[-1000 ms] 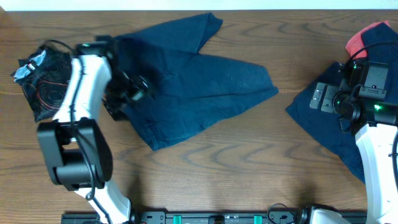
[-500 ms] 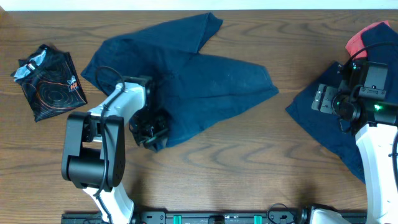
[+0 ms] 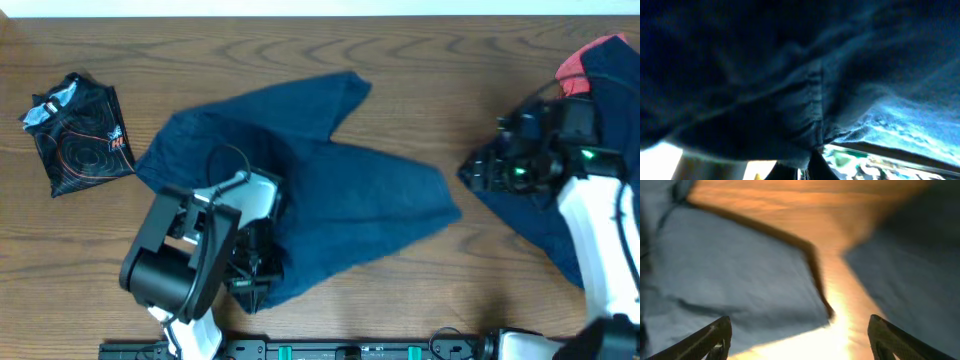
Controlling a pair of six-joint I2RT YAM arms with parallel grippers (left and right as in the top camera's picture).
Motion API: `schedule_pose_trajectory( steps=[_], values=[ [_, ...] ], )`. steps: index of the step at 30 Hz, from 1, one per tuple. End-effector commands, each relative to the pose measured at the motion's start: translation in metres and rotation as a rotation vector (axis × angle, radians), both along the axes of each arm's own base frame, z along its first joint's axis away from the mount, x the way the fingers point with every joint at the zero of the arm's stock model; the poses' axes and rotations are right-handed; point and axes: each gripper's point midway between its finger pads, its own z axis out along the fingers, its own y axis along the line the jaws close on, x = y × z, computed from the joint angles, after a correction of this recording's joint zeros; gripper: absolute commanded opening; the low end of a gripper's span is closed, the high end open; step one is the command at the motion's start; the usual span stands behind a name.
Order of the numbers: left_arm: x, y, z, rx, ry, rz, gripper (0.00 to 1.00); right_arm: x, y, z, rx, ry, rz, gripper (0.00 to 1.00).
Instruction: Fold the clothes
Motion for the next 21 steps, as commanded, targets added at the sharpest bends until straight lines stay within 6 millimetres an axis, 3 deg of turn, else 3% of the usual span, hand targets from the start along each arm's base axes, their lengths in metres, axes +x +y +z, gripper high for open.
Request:
schedule_pose_trajectory(
  steps=[1, 6, 10, 13, 17, 21],
  values=[
    [-0.017, 0.014, -0.003, 0.110, -0.024, -0.059, 0.06, 0.009, 0.054, -0.003, 0.081, -0.053, 0.224, 0.87],
    [-0.010, 0.006, 0.002, 0.142, -0.195, -0.111, 0.06, 0.035, 0.124, -0.021, 0.053, -0.185, 0.429, 0.91],
    [0.002, -0.005, 0.005, 0.119, -0.324, -0.064, 0.06, 0.071, 0.162, -0.033, -0.096, -0.359, 0.479, 0.96],
    [0.010, -0.003, 0.010, 0.140, -0.397, -0.036, 0.06, 0.082, 0.190, -0.043, -0.154, -0.454, 0.552, 0.97],
    [0.017, -0.001, 0.013, 0.141, -0.449, -0.041, 0.06, 0.093, 0.214, -0.058, -0.195, -0.528, 0.591, 0.95],
    [0.018, -0.001, 0.013, 0.143, -0.459, -0.037, 0.06, 0.099, 0.225, -0.072, -0.192, -0.556, 0.609, 0.89]
  ],
)
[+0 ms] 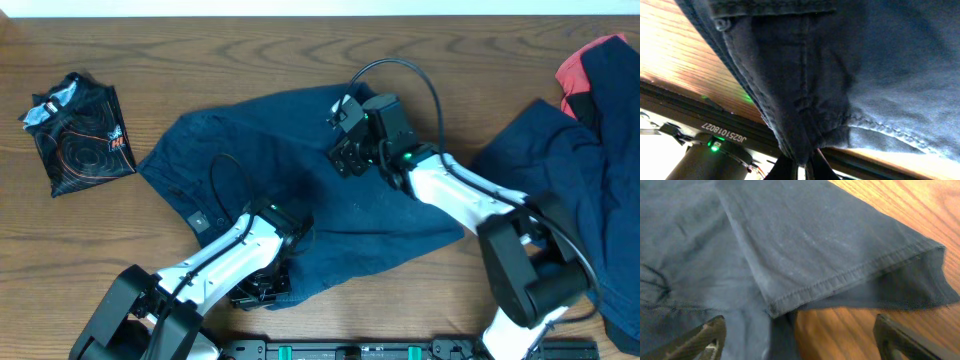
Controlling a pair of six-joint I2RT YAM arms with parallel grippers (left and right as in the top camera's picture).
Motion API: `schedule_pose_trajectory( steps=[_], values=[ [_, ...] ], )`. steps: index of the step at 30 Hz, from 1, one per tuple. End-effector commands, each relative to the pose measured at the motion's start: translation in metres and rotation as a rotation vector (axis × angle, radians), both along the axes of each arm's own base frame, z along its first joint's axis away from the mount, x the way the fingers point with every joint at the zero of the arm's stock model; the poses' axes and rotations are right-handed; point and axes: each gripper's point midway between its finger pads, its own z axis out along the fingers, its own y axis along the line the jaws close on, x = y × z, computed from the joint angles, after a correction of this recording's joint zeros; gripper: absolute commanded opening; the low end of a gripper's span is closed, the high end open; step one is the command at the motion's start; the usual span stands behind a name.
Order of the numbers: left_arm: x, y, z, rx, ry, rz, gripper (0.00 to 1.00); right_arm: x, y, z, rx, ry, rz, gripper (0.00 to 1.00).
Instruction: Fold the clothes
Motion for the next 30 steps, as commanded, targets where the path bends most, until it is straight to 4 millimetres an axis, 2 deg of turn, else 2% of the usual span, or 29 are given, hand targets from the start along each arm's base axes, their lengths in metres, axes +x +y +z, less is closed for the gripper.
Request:
schedule_pose_trajectory(
  steps=[1, 3, 9, 15, 19, 21, 22, 24, 25, 27, 30],
  values=[
    [0.006, 0.005, 0.000, 0.035, -0.042, 0.013, 0.06, 0.007, 0.000, -0.012, -0.043, -0.030, -0.001, 0.83],
    [0.006, 0.005, 0.000, 0.035, -0.041, 0.013, 0.06, 0.009, 0.001, -0.017, -0.042, -0.032, -0.001, 0.77],
    [0.006, 0.004, 0.000, 0.033, -0.046, 0.016, 0.06, 0.012, 0.007, -0.027, -0.037, -0.040, 0.007, 0.74],
    [0.008, 0.003, -0.001, 0.029, -0.051, 0.016, 0.06, -0.002, 0.018, -0.034, -0.036, -0.001, 0.051, 0.78],
    [0.009, 0.002, -0.001, 0.025, -0.056, 0.016, 0.06, -0.008, 0.024, -0.036, -0.046, 0.002, 0.073, 0.74],
    [0.009, 0.002, -0.001, 0.024, -0.058, 0.016, 0.06, -0.005, 0.022, -0.037, -0.063, -0.013, 0.054, 0.63],
    [0.009, 0.002, -0.001, 0.024, -0.057, 0.016, 0.06, -0.003, 0.020, -0.037, -0.072, -0.020, 0.043, 0.53],
    [0.009, 0.002, -0.001, 0.024, -0.057, 0.016, 0.06, 0.001, 0.015, -0.038, -0.093, -0.034, 0.016, 0.19],
    [0.009, 0.002, -0.001, 0.024, -0.057, 0.016, 0.06, 0.004, 0.012, -0.039, -0.104, -0.040, 0.002, 0.08],
    [0.009, 0.002, -0.001, 0.024, -0.057, 0.016, 0.06, 0.008, 0.008, -0.037, -0.112, -0.053, -0.031, 0.01],
    [0.009, 0.002, -0.001, 0.024, -0.057, 0.016, 0.06, 0.019, 0.003, -0.031, -0.112, -0.089, -0.093, 0.01]
  ],
)
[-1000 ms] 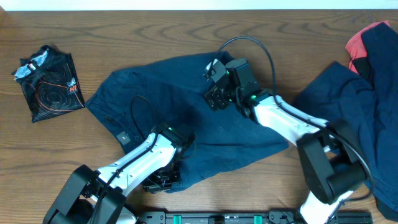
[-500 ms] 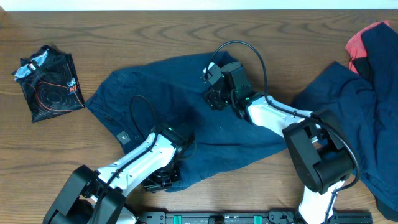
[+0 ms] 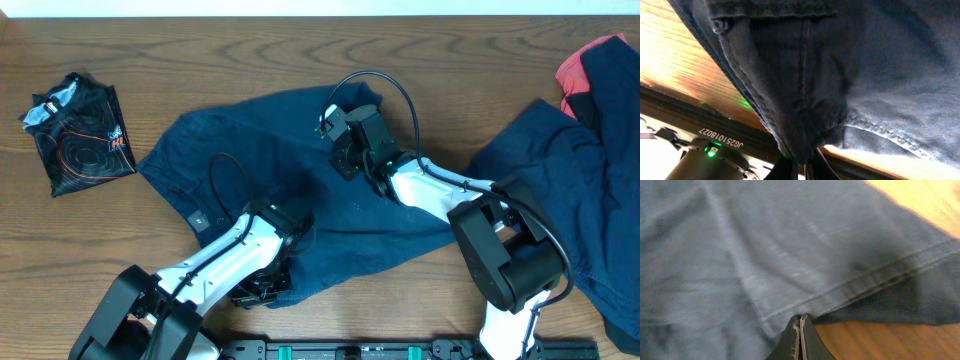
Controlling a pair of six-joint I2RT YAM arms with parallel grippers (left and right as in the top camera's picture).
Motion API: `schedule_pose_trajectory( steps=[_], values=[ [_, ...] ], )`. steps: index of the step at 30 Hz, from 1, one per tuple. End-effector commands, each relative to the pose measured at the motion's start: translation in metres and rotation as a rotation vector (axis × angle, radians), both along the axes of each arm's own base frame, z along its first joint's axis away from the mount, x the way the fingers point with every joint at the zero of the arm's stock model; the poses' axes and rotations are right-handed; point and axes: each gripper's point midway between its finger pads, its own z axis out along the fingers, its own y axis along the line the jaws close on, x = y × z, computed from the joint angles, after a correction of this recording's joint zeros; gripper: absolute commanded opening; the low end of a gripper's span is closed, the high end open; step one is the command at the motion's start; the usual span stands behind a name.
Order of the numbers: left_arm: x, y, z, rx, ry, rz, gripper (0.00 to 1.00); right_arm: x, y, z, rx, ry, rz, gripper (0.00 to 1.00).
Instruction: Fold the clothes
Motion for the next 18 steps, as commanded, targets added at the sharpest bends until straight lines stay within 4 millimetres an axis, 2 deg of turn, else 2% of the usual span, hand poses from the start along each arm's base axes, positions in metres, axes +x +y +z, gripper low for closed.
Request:
schedule_pose_trajectory(
  steps=[1, 5, 8, 9, 10, 11, 12, 13, 18],
  values=[
    [0.004, 0.004, 0.001, 0.026, -0.030, 0.004, 0.06, 0.015, -0.010, 0.003, -0.016, -0.048, -0.100, 0.01],
    [0.004, 0.004, 0.001, 0.026, -0.030, 0.004, 0.06, 0.035, -0.004, 0.028, 0.070, -0.147, -0.151, 0.01],
    [0.004, 0.004, 0.001, 0.026, -0.030, 0.004, 0.06, 0.021, 0.012, 0.023, 0.108, -0.077, -0.071, 0.01],
    [0.004, 0.004, 0.001, 0.026, -0.030, 0.004, 0.06, 0.014, 0.015, 0.018, 0.109, -0.039, -0.049, 0.05],
    [0.004, 0.004, 0.001, 0.027, -0.030, 0.003, 0.06, 0.004, 0.017, 0.009, 0.099, 0.010, -0.025, 0.20],
    [0.004, 0.004, 0.001, 0.027, -0.030, 0.003, 0.06, -0.004, 0.017, 0.002, 0.083, 0.050, -0.014, 0.50],
    [0.004, 0.004, 0.001, 0.027, -0.030, 0.003, 0.06, -0.011, 0.015, -0.005, 0.066, 0.084, -0.014, 0.70],
    [0.004, 0.004, 0.001, 0.026, -0.030, 0.003, 0.06, -0.018, 0.013, -0.011, 0.050, 0.117, -0.017, 0.77],
    [0.005, 0.004, 0.000, 0.025, -0.033, 0.003, 0.06, -0.029, 0.012, -0.019, 0.019, 0.162, -0.009, 0.76]
  ],
)
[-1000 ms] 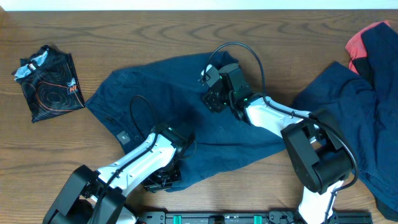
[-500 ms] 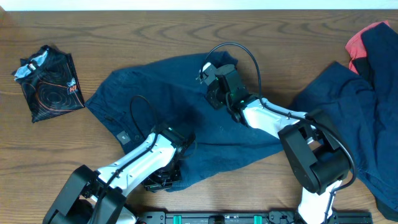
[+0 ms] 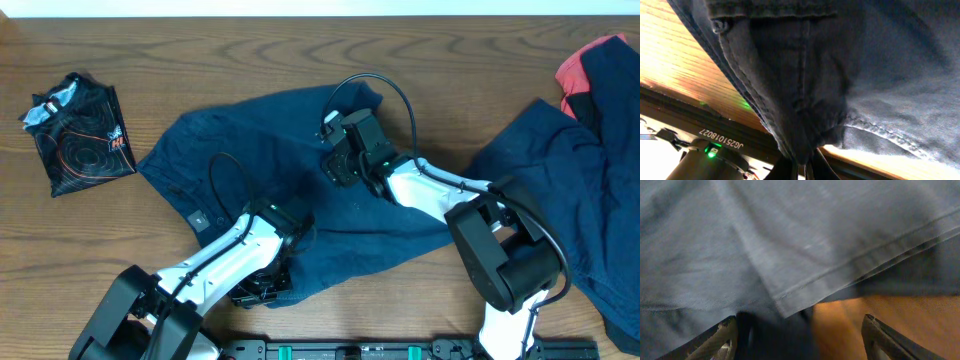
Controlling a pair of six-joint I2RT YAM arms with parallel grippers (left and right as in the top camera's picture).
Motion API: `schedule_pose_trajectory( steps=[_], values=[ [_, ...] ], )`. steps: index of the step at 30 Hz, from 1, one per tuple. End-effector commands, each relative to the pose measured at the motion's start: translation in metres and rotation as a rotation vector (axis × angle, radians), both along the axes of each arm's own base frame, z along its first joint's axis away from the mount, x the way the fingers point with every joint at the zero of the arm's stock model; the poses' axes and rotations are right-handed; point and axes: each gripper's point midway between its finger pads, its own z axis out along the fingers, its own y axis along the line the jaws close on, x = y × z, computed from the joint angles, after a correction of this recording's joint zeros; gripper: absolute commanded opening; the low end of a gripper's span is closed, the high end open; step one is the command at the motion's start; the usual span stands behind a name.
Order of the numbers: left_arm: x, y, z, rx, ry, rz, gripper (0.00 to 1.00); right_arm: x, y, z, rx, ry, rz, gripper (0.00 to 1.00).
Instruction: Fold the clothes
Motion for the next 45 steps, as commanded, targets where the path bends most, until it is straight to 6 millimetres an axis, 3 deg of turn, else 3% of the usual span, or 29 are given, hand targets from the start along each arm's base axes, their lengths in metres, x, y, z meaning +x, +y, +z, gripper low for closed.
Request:
schedule_pose_trajectory(
  steps=[1, 10, 11, 13, 15, 20, 21, 22, 23, 29, 35, 45],
  values=[
    [0.004, 0.003, 0.000, 0.023, -0.030, 0.005, 0.06, -0.006, 0.012, 0.000, 0.026, 0.017, 0.022, 0.75],
    [0.004, 0.003, 0.001, 0.023, -0.030, 0.005, 0.06, 0.016, 0.023, 0.023, 0.107, -0.091, 0.000, 0.38],
    [0.004, 0.004, 0.001, 0.024, -0.029, 0.005, 0.06, 0.018, 0.024, 0.025, 0.113, -0.099, 0.000, 0.32],
    [0.004, 0.003, 0.001, 0.024, -0.029, 0.005, 0.06, 0.019, 0.025, 0.026, 0.127, -0.099, -0.011, 0.11],
    [0.004, 0.004, 0.001, 0.024, -0.029, 0.005, 0.06, 0.019, 0.025, 0.026, 0.132, -0.092, -0.021, 0.02],
    [0.004, 0.004, 0.001, 0.024, -0.029, 0.005, 0.06, 0.017, 0.024, 0.024, 0.138, -0.075, -0.036, 0.04],
    [0.004, 0.004, 0.001, 0.024, -0.029, 0.005, 0.06, 0.016, 0.023, 0.022, 0.138, -0.062, -0.045, 0.20],
    [0.004, 0.004, 0.001, 0.024, -0.029, 0.005, 0.06, 0.015, 0.022, 0.021, 0.140, -0.047, -0.056, 0.43],
    [0.004, 0.003, 0.001, 0.023, -0.030, 0.005, 0.06, 0.013, 0.021, 0.019, 0.144, -0.031, -0.071, 0.54],
    [0.004, 0.004, 0.001, 0.024, -0.029, 0.005, 0.06, 0.019, 0.005, 0.012, 0.137, 0.003, -0.233, 0.50],
    [0.004, 0.003, 0.001, 0.023, -0.029, 0.005, 0.06, 0.020, 0.009, 0.014, 0.159, -0.005, -0.224, 0.31],
    [0.004, 0.003, 0.001, 0.023, -0.030, 0.005, 0.06, 0.006, 0.023, -0.002, 0.196, 0.078, -0.161, 0.35]
  ],
)
